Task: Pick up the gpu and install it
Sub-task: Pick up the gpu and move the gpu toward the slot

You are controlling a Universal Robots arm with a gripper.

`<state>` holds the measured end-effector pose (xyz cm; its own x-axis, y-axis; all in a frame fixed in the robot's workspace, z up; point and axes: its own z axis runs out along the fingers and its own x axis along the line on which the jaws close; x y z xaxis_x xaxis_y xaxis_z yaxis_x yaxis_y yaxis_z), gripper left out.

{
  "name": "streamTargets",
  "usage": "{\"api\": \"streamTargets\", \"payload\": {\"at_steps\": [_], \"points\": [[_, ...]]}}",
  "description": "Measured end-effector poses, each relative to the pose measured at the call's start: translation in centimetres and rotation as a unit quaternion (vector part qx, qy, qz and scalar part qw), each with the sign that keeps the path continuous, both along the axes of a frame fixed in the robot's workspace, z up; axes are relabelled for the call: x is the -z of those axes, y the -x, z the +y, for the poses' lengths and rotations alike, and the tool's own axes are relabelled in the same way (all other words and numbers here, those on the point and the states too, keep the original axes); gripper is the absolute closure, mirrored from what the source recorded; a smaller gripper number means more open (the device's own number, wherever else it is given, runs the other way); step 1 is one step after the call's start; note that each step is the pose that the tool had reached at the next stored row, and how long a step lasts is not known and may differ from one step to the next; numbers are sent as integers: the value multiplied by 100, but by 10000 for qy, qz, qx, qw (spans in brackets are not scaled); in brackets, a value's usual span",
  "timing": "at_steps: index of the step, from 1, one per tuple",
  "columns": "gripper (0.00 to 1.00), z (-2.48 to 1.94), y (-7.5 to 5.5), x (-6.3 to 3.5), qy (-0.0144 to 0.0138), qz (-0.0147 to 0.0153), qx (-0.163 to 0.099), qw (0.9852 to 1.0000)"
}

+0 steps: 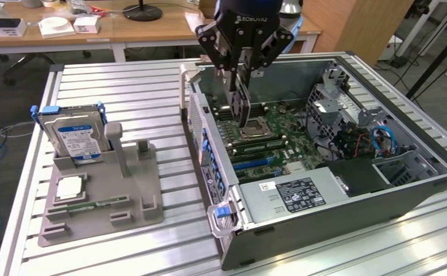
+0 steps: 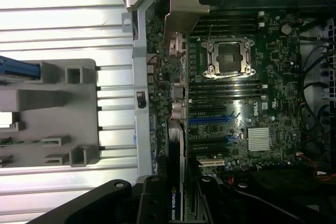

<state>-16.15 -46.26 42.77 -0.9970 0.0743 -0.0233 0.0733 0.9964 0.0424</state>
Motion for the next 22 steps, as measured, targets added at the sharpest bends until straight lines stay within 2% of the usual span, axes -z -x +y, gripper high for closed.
{"api": "streamTargets", "payload": {"at_steps": [22], "points": [[74, 0, -74, 0, 0, 0, 0, 10000]]}}
